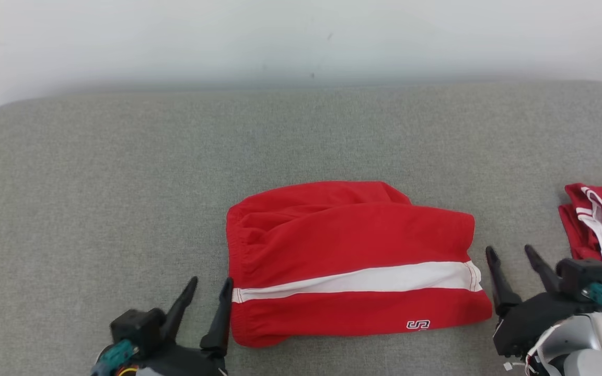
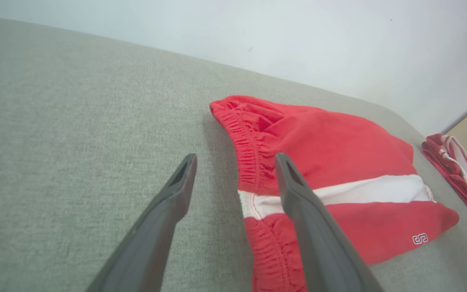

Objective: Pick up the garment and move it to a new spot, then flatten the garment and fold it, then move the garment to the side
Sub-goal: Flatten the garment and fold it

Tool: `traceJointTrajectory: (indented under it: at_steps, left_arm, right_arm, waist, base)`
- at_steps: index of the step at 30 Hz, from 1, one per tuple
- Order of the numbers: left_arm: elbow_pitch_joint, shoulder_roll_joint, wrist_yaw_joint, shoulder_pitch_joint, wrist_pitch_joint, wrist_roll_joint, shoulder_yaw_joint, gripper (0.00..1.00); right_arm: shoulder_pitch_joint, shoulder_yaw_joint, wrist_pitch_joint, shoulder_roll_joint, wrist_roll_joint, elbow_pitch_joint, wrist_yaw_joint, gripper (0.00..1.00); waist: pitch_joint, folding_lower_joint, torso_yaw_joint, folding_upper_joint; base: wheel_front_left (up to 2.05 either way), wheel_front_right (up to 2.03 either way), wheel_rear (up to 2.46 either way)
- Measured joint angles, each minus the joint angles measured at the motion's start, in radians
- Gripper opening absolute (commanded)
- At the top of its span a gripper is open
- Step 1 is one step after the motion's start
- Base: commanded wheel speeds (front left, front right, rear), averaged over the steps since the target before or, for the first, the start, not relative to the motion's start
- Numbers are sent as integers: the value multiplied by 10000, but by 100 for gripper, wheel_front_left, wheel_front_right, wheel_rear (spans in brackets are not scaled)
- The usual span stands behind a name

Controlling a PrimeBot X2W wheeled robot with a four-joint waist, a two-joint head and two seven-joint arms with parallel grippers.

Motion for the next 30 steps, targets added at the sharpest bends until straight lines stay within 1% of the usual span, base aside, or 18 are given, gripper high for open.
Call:
traceJointTrajectory:
  at_steps: [2,5,7,9,12,18,21,24,30]
  left_arm:
    - [-111,19,12,163,-696,182,100,100]
    - [-351,56,132,454,-1248,499,410,100]
    - [-589,36,192,707,-1350,706,702,100]
    - [-1095,-94,261,1011,-1369,1080,1250,100]
    - [-1845,-414,148,1581,-1392,1674,2059,100]
    - [-2290,-907,-370,2644,-1392,2568,3156,100]
    - [-2259,-1072,-520,2967,-1392,2897,3551,100]
    - [-2010,-1172,-623,3231,-1392,3158,3685,100]
    - [-1634,-1292,-713,3504,-1392,3338,3944,100]
  right_arm:
    - [184,-151,-656,77,-123,-366,0,100]
    - [611,-316,-1641,205,-251,-888,0,100]
    - [934,-401,-2272,263,-297,-1143,0,100]
    - [1269,-399,-2840,299,-391,-1319,0,100]
    - [1806,-337,-3455,384,-493,-1492,0,100]
    - [2609,-184,-3896,556,-593,-1630,0,100]
    - [2794,-8,-3979,623,-593,-1584,0,100]
    - [3015,134,-4027,650,-667,-1482,0,100]
    - [3403,330,-4038,673,-723,-1298,0,100]
  waist:
    - [-135,0,10,0]
    - [-364,0,32,0]
    - [-523,0,55,0]
    - [-688,-1,86,0]
    - [-938,-1,131,0]
    - [-1365,-1,196,0]
    - [-1492,-1,184,-1]
    - [-1608,-1,181,0]
    - [-1784,0,188,0]
  base:
    - [0,0,0]
    - [0,0,0]
    - [0,0,0]
    - [0,0,0]
    - [0,0,0]
    - [0,0,0]
    - [0,0,0]
    - [0,0,0]
    - [0,0,0]
